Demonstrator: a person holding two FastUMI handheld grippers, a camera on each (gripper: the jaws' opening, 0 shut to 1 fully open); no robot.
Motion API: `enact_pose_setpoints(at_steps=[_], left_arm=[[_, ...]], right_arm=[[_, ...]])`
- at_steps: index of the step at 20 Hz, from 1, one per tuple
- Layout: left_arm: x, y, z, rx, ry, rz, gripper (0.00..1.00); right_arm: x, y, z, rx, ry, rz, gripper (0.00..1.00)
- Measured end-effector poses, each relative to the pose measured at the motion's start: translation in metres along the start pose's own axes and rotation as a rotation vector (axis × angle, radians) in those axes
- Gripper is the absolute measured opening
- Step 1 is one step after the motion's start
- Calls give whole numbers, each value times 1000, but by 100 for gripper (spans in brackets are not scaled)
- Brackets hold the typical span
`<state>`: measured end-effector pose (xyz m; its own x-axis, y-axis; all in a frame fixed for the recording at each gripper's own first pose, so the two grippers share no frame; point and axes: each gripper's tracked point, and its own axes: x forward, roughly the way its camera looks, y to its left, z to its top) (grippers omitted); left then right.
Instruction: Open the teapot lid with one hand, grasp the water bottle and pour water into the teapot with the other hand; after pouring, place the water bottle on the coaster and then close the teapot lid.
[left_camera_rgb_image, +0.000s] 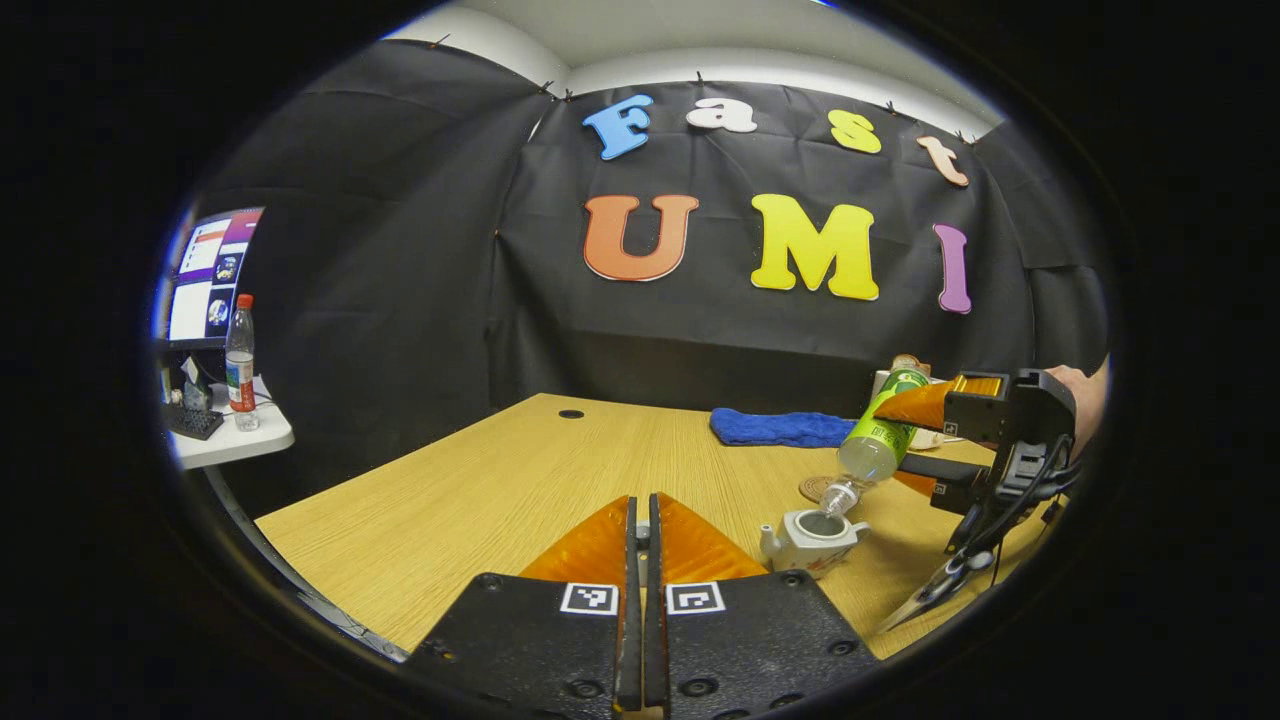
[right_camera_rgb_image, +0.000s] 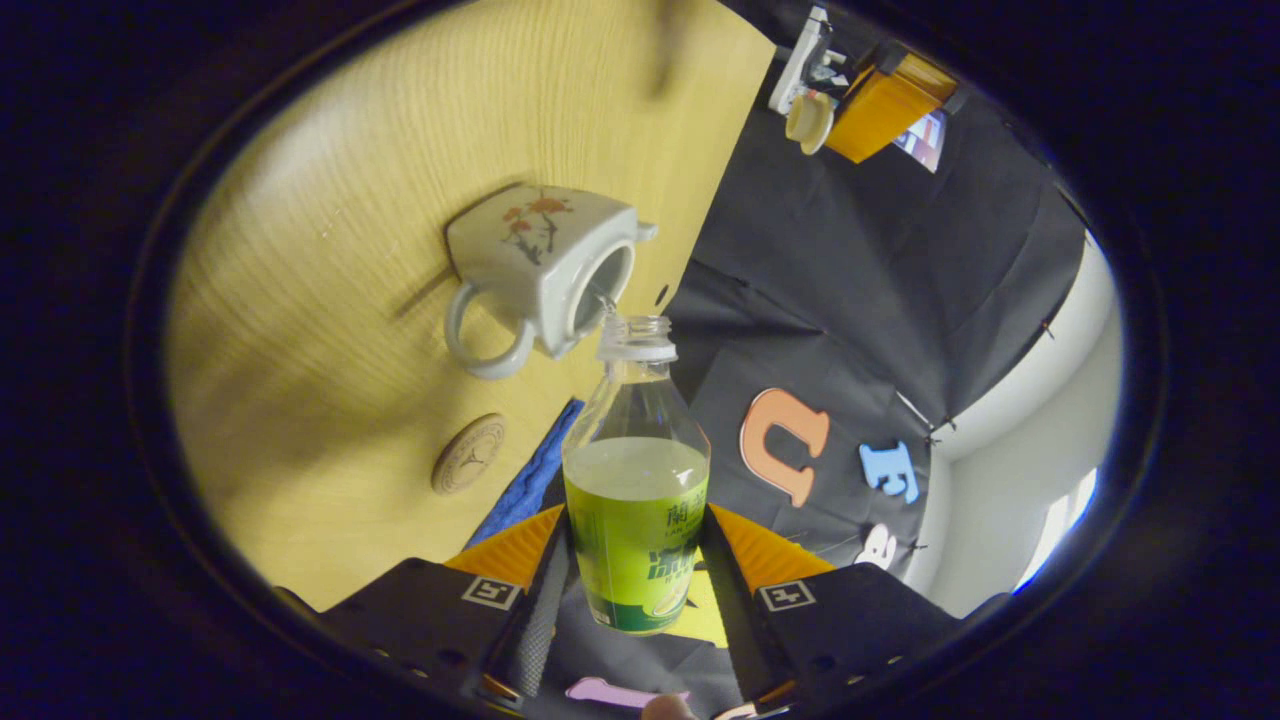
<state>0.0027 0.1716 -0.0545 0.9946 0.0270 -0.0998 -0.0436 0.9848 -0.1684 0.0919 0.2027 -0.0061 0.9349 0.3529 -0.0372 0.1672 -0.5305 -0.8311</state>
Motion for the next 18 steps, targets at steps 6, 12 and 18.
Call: enact_pose_setpoints(at_steps=[6,12,18], left_arm=[[-1,-1,-1,3,2,-4,4],[-1,-3,0,7,-1,-8,4],[-4,-2,2,8,-5,-9,4]], right_arm=[[3,-14,3,-102,-11,-27,71],[2,-26,8,-187,-22,-52,72],[-1,-30,9,-209,-18,-65,71]])
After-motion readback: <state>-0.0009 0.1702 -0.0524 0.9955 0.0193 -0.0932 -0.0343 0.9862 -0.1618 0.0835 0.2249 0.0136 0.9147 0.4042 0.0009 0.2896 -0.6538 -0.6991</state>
